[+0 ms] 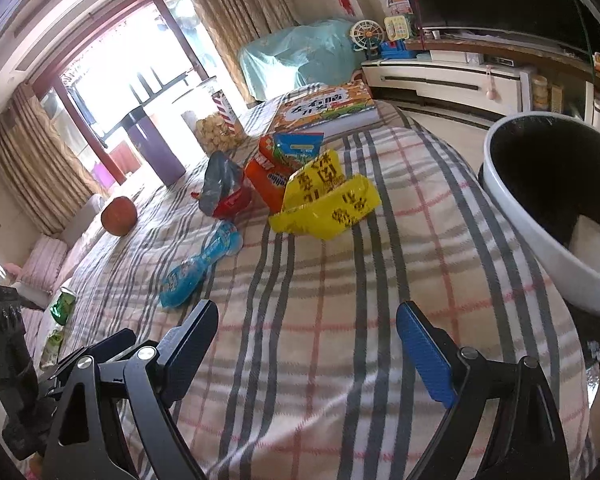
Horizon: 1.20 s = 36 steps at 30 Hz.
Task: Collect trash
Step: 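Grasp the blue candy toy with the left tool while the right tool grasps the yellow snack bag, then carry the blue candy toy and yellow snack bag toward the bin with both tools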
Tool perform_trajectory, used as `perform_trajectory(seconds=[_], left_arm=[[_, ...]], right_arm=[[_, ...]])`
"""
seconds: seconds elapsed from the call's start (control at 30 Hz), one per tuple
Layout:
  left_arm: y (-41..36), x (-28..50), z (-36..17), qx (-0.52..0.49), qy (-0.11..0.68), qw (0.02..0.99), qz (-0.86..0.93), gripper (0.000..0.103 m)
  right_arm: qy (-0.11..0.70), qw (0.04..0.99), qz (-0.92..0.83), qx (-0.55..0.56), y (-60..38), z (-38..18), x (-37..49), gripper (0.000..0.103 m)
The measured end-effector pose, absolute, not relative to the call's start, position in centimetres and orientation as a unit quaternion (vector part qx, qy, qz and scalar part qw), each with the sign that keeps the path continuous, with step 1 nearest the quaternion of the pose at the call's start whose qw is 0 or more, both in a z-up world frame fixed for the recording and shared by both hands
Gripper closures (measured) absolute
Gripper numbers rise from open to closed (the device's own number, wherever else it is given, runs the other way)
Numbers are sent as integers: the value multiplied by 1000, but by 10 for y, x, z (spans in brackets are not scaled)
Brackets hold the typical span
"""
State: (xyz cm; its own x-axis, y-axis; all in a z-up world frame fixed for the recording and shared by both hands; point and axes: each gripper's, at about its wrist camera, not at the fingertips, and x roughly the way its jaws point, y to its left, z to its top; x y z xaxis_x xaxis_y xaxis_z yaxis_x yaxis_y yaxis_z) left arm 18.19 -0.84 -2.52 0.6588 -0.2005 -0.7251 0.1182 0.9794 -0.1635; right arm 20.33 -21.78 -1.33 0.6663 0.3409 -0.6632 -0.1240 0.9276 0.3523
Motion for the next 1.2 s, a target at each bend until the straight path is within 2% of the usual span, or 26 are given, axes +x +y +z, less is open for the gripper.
perform_trajectory(seconds=[0.57,0.6,0.67,0.7,0.73,0.77,0.83,0.87,1.2], left_arm=[[-5,237,-37,-5,418,903,-102,26],[-7,237,-37,-3,418,902,-108,27],[-12,237,-38,7,421,899,-117,45],[-15,238,-39,14,425,897,-119,50],[-18,238,-40,22,426,897,-119,53],[-21,238,-40,26,424,897,-121,54],[-25,236,-39,36,422,897,-126,55],[-27,236,-39,40,421,897,-126,56],[-28,222,-36,5,420,897,-135,59]], right_arm=[[403,891,106,180,-223,-22,261,12],[401,891,106,184,-223,-22,263,12],[398,892,105,187,-224,-23,264,12],[397,893,105,186,-224,-23,265,15],[396,894,106,180,-222,-23,266,24],[397,894,107,175,-221,-24,266,29],[396,894,110,178,-222,-25,266,51],[398,893,110,177,-223,-26,266,55],[391,899,125,151,-226,-22,237,59]])
